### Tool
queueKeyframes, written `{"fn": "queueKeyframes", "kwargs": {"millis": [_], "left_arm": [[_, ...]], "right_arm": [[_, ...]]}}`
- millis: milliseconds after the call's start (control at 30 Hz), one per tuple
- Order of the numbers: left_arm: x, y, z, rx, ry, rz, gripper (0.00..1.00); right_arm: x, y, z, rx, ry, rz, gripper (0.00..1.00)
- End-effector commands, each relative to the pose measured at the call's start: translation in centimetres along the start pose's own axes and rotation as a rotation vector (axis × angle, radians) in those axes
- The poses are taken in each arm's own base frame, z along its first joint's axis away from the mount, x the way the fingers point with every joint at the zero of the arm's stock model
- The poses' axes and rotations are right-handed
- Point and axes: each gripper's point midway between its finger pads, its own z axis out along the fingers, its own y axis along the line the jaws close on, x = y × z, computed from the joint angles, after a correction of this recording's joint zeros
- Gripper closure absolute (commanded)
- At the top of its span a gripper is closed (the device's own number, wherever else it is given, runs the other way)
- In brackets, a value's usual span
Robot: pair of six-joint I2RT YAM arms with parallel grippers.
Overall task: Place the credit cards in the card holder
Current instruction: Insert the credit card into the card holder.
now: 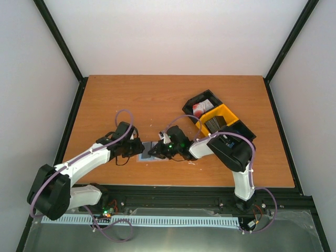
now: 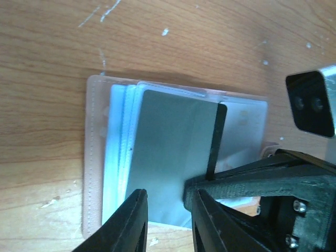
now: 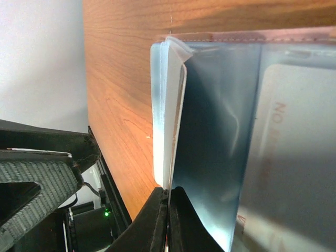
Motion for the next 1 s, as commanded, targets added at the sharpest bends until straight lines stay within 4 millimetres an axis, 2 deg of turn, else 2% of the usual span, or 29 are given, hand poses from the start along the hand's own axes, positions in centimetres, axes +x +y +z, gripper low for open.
{"fn": "queueKeyframes", "kwargs": {"millis": [0,333,433,833,967], "left_arm": [[-0.4,-1.5,-0.3,0.072,-0.012,0.002,0.73],[-0.4,-2.8,-0.5,0.232,0.035,-0.007,0.55],[-0.5,-2.9,-0.7,0.291,0.050,-0.021,0.53],[-0.1,-1.3,1.3,0.272,0.098,-0.068,0.51],[-0.2,-0.3,1.8,0.223,0.082,-0.069,0.44]], "right_arm": [[0.0,-0.3,-0.1,-0.041,-0.017,0.006,0.97],[-0.1,0.9,-1.0,-0.163,-0.033,-0.011,0.97],[-0.2,1.4,-1.5,-0.204,-0.041,-0.015,0.97],[-0.1,2.2,-2.3,-0.263,-0.041,-0.028,0.97],[-0.1,2.3,-2.5,-0.268,-0.043,-0.031,0.97]]}}
